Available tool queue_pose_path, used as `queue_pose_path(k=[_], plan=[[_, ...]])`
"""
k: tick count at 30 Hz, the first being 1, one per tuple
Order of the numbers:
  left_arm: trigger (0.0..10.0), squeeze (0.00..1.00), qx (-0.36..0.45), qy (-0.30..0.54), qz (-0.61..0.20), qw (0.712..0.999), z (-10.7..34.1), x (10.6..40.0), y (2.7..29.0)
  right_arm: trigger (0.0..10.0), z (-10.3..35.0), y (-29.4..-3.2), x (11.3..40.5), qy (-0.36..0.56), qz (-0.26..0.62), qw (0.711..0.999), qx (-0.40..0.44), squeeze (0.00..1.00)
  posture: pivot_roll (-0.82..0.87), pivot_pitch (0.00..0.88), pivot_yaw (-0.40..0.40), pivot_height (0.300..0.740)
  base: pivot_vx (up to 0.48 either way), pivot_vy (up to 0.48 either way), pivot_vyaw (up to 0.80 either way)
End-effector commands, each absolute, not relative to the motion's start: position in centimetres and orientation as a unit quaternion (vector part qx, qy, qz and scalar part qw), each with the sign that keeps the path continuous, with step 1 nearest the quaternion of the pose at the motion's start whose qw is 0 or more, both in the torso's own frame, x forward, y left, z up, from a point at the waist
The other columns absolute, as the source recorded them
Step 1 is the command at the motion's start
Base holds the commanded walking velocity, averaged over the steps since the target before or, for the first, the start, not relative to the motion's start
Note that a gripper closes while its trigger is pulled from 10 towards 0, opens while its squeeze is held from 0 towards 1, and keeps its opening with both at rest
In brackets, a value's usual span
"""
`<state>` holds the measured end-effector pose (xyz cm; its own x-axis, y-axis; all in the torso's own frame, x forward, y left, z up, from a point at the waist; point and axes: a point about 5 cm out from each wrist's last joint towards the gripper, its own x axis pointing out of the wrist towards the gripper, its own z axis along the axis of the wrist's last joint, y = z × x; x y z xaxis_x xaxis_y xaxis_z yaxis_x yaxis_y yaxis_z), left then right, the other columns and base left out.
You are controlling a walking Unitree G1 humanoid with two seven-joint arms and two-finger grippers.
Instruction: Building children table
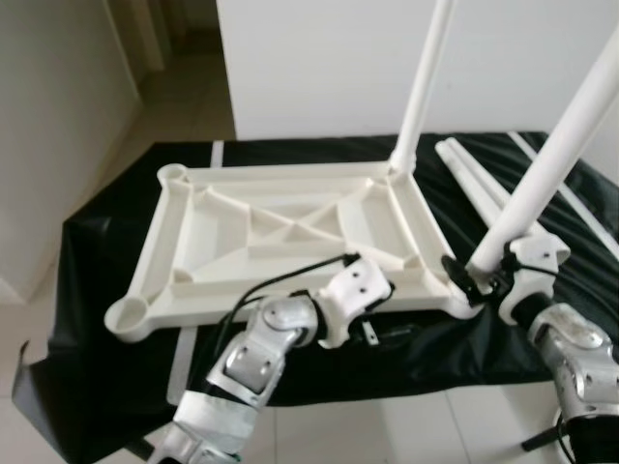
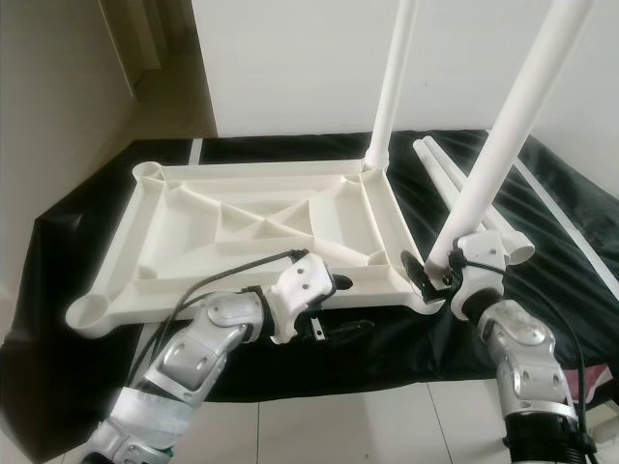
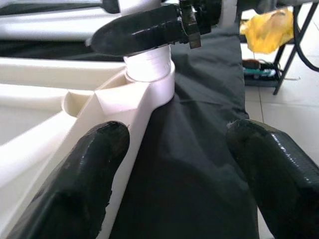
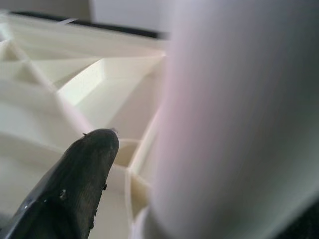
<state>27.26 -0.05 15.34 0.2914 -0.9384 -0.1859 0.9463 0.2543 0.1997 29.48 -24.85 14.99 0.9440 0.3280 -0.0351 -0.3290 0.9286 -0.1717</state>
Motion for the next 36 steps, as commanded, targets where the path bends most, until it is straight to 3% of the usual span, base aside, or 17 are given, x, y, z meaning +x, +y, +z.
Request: queue_pose_path(k=[1, 3, 4, 5, 6, 7, 21, 22, 36], plan=[[10.0, 0.00, 0.145, 0.020, -0.571, 0.808, 15.2, 27.5, -0.1, 10.0, 14.9, -24.8, 29.6, 0.006, 0.178, 0.980, -0.093, 0.00, 0.03, 0.000, 0.013, 0.740, 0.000, 0.000, 0.00], [10.0, 0.00, 0.141, 0.024, -0.580, 0.802, 15.2, 27.2, -0.2, 9.8, 15.0, -25.0, 30.2, 0.006, 0.195, 0.975, -0.104, 0.00, 0.04, 0.000, 0.005, 0.740, 0.000, 0.000, 0.00], [10.0, 0.00, 0.137, 0.027, -0.582, 0.801, 15.2, 27.2, -0.2, 8.3, 15.0, -25.0, 30.5, 0.007, 0.203, 0.973, -0.106, 0.00, 0.04, 0.000, 0.002, 0.740, 0.000, 0.000, 0.00], [10.0, 0.00, 0.137, 0.027, -0.582, 0.801, 15.2, 27.2, -0.2, 8.3, 15.0, -25.0, 30.5, 0.007, 0.203, 0.973, -0.106, 0.00, 0.04, 0.000, 0.002, 0.740, 0.000, 0.000, 0.00], [10.0, 0.00, 0.133, 0.031, -0.583, 0.801, 15.2, 27.2, -0.1, 4.6, 14.8, -25.2, 30.8, 0.012, 0.210, 0.972, -0.108, 0.00, 0.04, 0.000, -0.003, 0.740, 0.000, 0.000, 0.00], [10.0, 0.00, 0.125, 0.033, -0.574, 0.808, 15.3, 27.5, 0.0, 0.0, 14.6, -25.2, 30.9, 0.018, 0.213, 0.971, -0.111, 0.00, 0.05, 0.000, -0.010, 0.740, 0.000, 0.000, 0.00], [10.0, 0.00, 0.145, 0.007, -0.550, 0.822, 15.8, 28.1, -0.3, 0.0, 13.4, -25.8, 29.9, 0.025, 0.205, 0.974, -0.096, 0.00, 0.02, 0.000, -0.008, 0.740, 0.000, 0.000, 0.00], [10.0, 0.00, 0.147, -0.001, -0.541, 0.828, 15.9, 28.2, -0.2, 10.0, 13.0, -25.9, 29.5, 0.024, 0.197, 0.977, -0.081, 0.00, 0.01, 0.000, -0.008, 0.740, 0.000, 0.000, 0.00], [10.0, 0.00, 0.163, -0.013, -0.504, 0.848, 15.6, 29.1, 0.3, 10.0, 11.9, -25.2, 28.7, 0.022, 0.120, 0.992, -0.032, 0.00, 0.00, 0.000, -0.007, 0.740, 0.000, 0.000, 0.00]])
